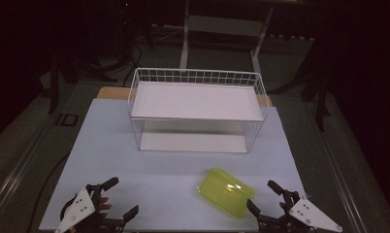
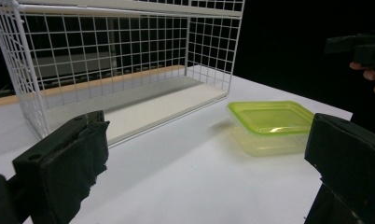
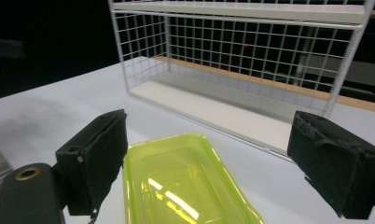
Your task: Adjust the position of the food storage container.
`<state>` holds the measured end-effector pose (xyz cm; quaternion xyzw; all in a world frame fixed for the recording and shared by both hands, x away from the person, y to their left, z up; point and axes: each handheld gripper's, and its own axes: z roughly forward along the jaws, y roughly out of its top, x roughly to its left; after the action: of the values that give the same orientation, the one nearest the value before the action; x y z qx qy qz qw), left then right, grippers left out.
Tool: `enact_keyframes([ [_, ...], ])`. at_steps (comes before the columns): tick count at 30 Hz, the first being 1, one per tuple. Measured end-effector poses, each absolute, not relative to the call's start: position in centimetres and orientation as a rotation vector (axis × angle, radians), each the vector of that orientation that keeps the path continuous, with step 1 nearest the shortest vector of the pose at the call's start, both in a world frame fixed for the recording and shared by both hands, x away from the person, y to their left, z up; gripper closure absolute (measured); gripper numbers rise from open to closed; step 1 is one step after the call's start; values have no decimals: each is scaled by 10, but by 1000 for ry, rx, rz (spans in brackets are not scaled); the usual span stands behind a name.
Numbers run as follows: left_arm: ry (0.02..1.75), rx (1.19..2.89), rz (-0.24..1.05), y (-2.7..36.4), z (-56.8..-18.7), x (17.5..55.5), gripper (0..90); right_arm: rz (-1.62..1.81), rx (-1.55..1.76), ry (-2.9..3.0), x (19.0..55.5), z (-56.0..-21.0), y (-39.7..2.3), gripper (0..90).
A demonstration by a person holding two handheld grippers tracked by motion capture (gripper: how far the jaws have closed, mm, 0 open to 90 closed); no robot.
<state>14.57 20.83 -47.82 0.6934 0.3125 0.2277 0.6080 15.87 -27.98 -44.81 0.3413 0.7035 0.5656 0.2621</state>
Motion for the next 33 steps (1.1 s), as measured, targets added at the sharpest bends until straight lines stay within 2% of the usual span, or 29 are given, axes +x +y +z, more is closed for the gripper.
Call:
enact_keyframes([
  [8, 715, 1591, 511, 207, -478, 142, 1, 1575, 944, 1980, 158, -442, -267, 147],
  [11, 710, 1594, 501, 204, -478, 142, 1, 1530, 930, 2033, 156, -441, -261, 269],
  [16, 705, 1604, 498, 202, -478, 140, 1, 1517, 908, 2176, 157, -445, -251, 388],
  [17, 708, 1602, 496, 202, -478, 140, 1, 1515, 907, 2199, 158, -446, -249, 452],
  [21, 710, 1607, 497, 201, -478, 139, 1, 1468, 917, 2277, 159, -453, -241, 575],
  [27, 711, 1612, 499, 201, -479, 136, 1, 1418, 884, 2389, 154, -464, -231, 832],
  [29, 715, 1614, 500, 202, -479, 136, 1, 1396, 862, 2440, 153, -471, -228, 889],
  [33, 720, 1605, 502, 203, -479, 136, 1, 1327, 866, 2497, 155, -481, -226, 899],
])
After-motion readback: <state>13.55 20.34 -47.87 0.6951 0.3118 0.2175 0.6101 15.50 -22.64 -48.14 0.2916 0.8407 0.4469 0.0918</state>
